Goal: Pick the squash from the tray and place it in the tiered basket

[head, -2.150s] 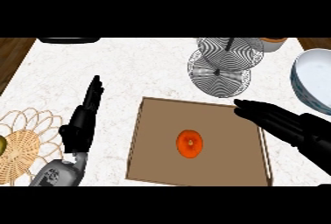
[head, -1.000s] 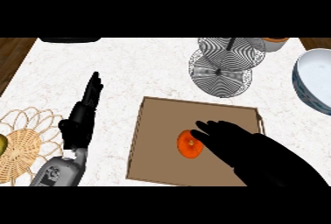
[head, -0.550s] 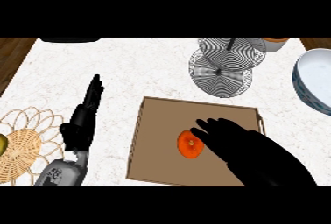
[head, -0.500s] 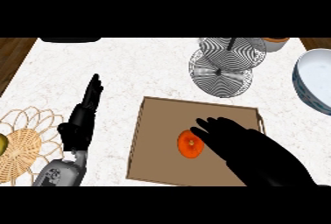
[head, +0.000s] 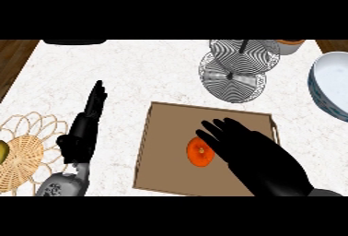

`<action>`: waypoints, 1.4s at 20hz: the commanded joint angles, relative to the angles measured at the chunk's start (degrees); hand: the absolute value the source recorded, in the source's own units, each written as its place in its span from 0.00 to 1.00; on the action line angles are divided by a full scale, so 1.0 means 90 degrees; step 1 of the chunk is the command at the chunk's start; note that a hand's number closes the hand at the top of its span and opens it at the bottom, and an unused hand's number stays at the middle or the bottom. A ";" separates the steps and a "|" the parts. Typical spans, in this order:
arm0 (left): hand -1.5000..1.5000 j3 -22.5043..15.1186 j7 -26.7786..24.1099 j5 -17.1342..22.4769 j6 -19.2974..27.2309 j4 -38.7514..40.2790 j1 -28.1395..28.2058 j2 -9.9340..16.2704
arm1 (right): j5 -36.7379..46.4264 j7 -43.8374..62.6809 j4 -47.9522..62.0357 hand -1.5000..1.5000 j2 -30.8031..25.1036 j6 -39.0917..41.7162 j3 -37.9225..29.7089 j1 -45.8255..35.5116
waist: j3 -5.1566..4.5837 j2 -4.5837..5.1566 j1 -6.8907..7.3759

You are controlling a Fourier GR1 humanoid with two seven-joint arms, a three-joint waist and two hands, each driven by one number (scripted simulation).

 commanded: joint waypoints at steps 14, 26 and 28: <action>0.50 0.0178 -0.0170 -0.0613 -0.0117 0.0224 0.0090 -0.0561 | 0.1403 -0.1152 0.1222 0.00 0.0861 -0.0300 -0.0266 0.0464 | -0.0001 0.0005 -0.0007; 0.50 0.0515 -0.0121 -0.0590 -0.0533 -0.0138 0.0363 -0.0607 | 0.1843 -0.2093 0.1722 0.00 0.1100 -0.0180 -0.0496 0.0805 | -0.0001 0.0001 -0.0008; 0.50 0.0872 -0.0263 -0.0422 -0.0757 0.0439 -0.0177 -0.0514 | 0.1921 -0.2535 0.1915 0.00 0.0913 -0.0453 -0.0710 0.0866 | -0.0001 0.0007 -0.0030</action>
